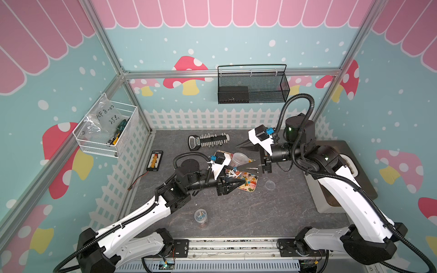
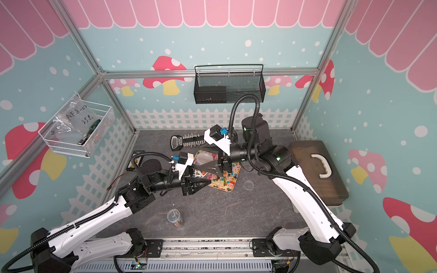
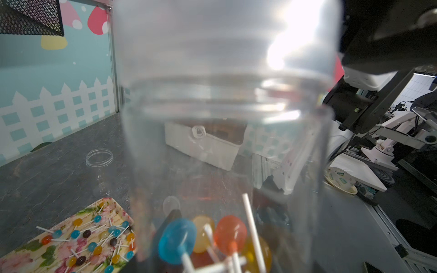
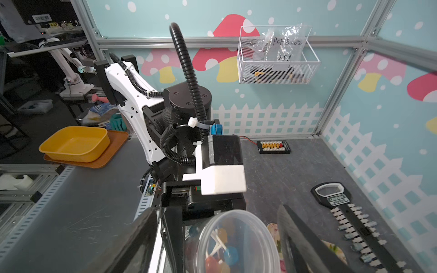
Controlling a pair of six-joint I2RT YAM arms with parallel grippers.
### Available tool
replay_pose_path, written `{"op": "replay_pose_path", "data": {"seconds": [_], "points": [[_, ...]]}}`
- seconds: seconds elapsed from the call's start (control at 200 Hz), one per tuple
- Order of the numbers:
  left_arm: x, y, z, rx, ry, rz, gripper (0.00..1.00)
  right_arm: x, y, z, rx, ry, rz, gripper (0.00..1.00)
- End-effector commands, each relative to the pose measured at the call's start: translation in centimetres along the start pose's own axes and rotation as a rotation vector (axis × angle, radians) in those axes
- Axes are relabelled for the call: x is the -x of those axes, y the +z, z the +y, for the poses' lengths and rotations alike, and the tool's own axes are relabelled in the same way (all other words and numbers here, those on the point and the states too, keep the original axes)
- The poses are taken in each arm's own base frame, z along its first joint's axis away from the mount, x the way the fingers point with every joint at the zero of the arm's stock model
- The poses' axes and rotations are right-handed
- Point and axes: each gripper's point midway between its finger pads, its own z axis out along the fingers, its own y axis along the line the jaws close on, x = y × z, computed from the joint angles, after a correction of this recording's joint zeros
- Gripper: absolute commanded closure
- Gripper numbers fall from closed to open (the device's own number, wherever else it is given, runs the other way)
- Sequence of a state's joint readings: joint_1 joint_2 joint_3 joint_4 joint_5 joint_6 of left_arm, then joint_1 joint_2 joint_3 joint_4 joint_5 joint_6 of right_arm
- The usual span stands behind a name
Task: Pour the candies out of the jar
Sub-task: Unscrew the lid from the jar.
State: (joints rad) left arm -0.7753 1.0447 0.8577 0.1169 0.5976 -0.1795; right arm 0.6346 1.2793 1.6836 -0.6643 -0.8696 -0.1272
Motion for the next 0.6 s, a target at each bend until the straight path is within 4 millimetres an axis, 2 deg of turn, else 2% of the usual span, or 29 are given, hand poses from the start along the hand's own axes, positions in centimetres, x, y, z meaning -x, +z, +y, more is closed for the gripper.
{"op": "replay_pose_path", "data": {"seconds": [0.0,0.12,0.24,0.455,0.595], "points": [[-0.1,-0.2,0.5,0.032,-0.013,-0.004,0.53,1.9,-1.2,-0.4,-0.091,0.02,-0.054,0.19],[0.0,-0.5,0.8,0.058,-0.002,-0.01,0.53,2.4,-2.3,-2.3,-0.235,0.172,-0.055,0.19],[-0.3,-0.6,1.2,0.082,0.007,0.0,0.53,1.4,-2.5,-3.2,-0.297,0.341,-0.038,0.21],[-0.7,-0.5,1.5,0.095,0.012,0.014,0.53,-1.8,-1.8,-3.3,-0.338,0.479,0.016,0.24],[-0.9,-0.4,1.7,0.1,0.013,0.022,0.53,-2.6,-1.2,-2.8,-0.315,0.529,0.023,0.24]]}}
